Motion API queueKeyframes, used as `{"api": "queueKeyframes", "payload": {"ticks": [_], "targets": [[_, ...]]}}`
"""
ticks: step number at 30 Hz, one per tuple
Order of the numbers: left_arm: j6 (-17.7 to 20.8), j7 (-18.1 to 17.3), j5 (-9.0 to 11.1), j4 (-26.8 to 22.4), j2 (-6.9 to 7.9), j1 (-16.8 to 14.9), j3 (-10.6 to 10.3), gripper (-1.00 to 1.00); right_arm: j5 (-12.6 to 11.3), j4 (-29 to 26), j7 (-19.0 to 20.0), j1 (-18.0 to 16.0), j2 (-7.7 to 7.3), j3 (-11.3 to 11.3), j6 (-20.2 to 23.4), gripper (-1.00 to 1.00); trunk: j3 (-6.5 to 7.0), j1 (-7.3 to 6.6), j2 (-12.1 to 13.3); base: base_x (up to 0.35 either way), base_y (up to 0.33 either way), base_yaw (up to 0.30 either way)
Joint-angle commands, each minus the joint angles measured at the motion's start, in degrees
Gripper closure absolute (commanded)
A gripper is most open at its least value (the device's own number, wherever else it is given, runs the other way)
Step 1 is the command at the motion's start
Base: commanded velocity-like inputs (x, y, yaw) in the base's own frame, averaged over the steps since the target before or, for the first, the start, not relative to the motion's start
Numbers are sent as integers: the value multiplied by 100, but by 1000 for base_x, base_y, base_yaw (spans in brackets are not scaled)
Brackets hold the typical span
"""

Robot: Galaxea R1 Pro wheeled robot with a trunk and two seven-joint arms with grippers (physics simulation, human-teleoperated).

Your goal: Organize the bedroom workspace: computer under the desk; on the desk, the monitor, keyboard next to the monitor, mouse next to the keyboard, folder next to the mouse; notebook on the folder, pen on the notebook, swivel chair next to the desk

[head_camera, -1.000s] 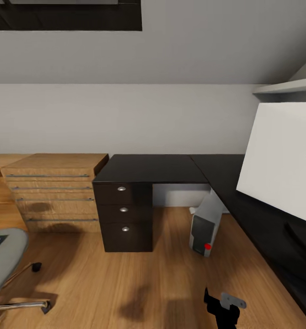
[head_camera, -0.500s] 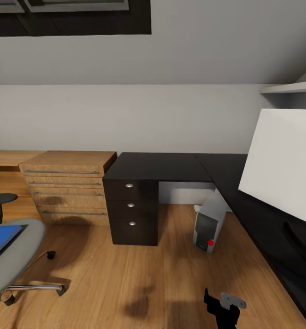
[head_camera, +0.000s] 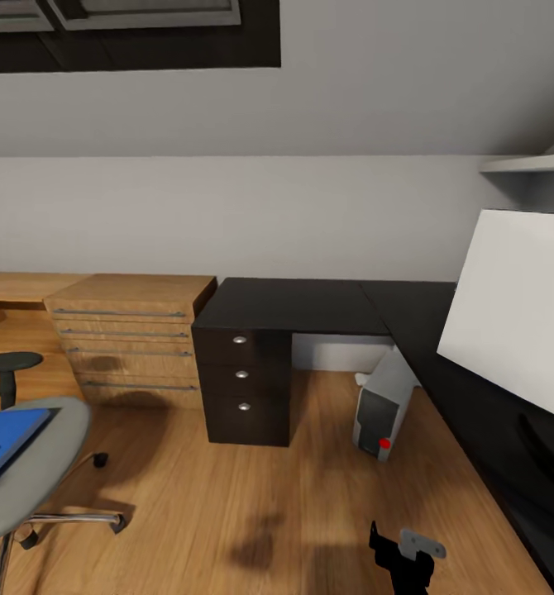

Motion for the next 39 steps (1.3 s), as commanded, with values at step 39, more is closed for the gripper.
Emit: {"api": "queueKeyframes", "payload": {"ticks": [39], "targets": [[-12,7,19,4,-4,-3,-13,-100,-16,12,-33,-6,2,48,-43,-100,693,-859,1563,-229,0,1]]}}
